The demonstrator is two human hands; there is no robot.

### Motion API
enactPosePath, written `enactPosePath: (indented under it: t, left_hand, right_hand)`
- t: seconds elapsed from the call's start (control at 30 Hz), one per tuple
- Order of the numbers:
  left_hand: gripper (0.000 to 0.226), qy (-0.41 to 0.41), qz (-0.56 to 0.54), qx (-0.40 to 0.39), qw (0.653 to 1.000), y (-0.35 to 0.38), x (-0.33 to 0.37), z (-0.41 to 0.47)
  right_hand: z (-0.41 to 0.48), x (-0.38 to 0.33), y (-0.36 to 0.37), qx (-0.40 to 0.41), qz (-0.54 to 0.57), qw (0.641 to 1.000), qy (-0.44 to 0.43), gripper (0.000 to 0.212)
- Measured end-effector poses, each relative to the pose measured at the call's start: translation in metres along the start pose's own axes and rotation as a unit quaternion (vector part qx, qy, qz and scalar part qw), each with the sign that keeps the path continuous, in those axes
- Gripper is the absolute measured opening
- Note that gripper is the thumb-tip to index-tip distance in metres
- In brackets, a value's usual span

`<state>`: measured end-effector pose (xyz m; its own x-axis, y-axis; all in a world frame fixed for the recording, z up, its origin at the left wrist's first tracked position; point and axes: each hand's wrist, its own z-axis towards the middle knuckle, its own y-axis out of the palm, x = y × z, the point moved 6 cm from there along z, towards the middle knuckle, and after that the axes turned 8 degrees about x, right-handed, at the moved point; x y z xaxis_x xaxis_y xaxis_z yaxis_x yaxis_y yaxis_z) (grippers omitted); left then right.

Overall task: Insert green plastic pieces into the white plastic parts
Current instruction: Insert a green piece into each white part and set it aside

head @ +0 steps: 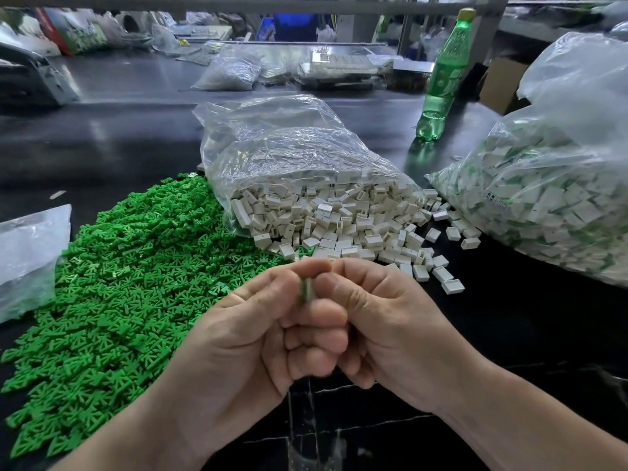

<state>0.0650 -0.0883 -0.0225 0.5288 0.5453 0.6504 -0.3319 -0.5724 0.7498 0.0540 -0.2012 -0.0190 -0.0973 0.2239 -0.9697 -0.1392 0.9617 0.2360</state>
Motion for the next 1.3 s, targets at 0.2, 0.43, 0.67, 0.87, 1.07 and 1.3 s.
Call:
enactPosePath:
  t: [0.2, 0.43, 0.67, 0.87, 1.07, 1.3]
  left_hand:
    - [0.039, 0.007, 0.004, 0.020, 1.000, -0.001, 0.000, 0.000]
    - [0.034, 0.034, 0.039, 0.021, 0.998, -0.001, 0.001, -0.001]
    - [0.033, 0.073, 0.092, 0.037, 0.992, -0.004, 0.002, 0.000]
    - [0.037, 0.086, 0.089, 0.035, 0.992, -0.001, 0.003, -0.002]
    - [0.041, 0.079, 0.137, 0.025, 0.987, -0.008, 0.020, -0.004]
    - [0.024, 0.224, 0.652, 0.244, 0.682, -0.033, 0.070, -0.022]
  right_hand:
    - [-0.001, 0.002, 0.003, -0.001, -0.022, 1.000, -0.003, 0.036]
    - [-0.003, 0.001, 0.005, 0.000, -0.020, 1.000, -0.012, 0.032]
    - [-0.006, 0.000, 0.007, 0.023, -0.049, 0.998, -0.027, 0.034]
    - [-0.004, 0.001, 0.007, 0.035, -0.039, 0.998, -0.024, 0.035]
    - [-0.001, 0.001, 0.010, -0.011, 0.074, 0.997, -0.004, 0.023]
    - [0.011, -0.002, -0.015, 0.050, 0.305, 0.949, 0.061, 0.012]
